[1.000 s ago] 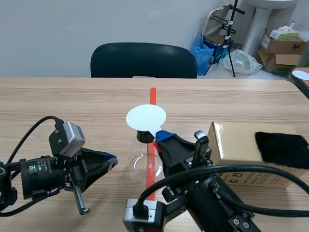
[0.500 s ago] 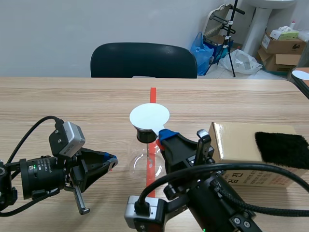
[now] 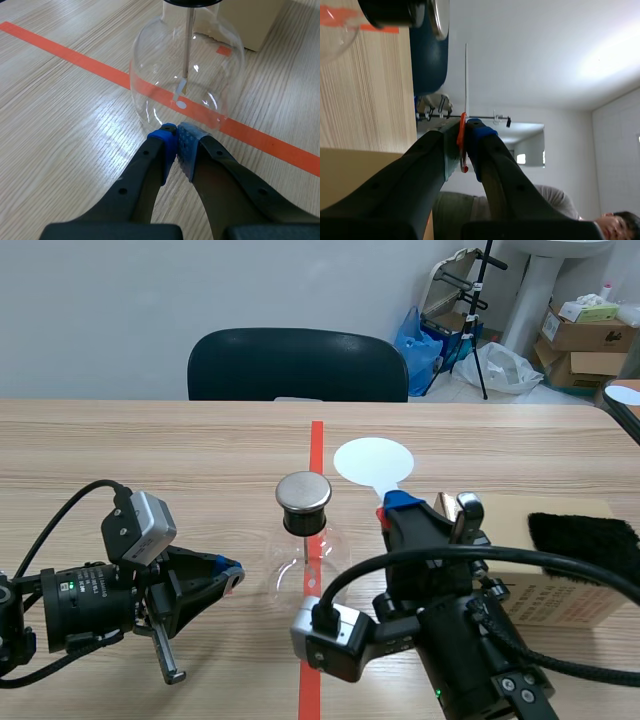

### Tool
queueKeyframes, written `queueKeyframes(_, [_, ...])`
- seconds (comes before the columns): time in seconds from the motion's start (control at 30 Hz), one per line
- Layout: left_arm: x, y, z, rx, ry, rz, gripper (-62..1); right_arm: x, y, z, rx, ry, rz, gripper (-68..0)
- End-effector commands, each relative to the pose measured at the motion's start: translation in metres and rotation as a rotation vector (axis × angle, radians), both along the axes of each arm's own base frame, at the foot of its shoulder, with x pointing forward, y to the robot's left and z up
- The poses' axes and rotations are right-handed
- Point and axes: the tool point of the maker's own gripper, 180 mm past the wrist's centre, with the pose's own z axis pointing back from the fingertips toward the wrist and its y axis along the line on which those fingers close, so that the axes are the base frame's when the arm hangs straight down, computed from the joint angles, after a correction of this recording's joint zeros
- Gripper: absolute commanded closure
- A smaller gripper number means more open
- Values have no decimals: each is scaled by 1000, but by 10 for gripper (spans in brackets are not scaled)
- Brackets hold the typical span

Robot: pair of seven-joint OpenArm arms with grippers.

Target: Do the electroscope experiment

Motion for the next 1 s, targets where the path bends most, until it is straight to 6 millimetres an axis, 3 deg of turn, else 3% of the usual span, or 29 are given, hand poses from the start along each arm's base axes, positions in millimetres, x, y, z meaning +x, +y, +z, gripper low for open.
queueKeyframes(0.0, [5, -2, 8, -28, -18, 7, -31, 7, -7, 12, 11, -43, -30, -10])
queueKeyframes(0.4, [5, -2, 8, -28, -18, 7, -31, 14, -41, 14, 22, -48, -226, -10])
queueKeyframes(0.97, [5, -2, 8, -28, -18, 7, -31, 15, -53, 14, 26, -49, -289, -10])
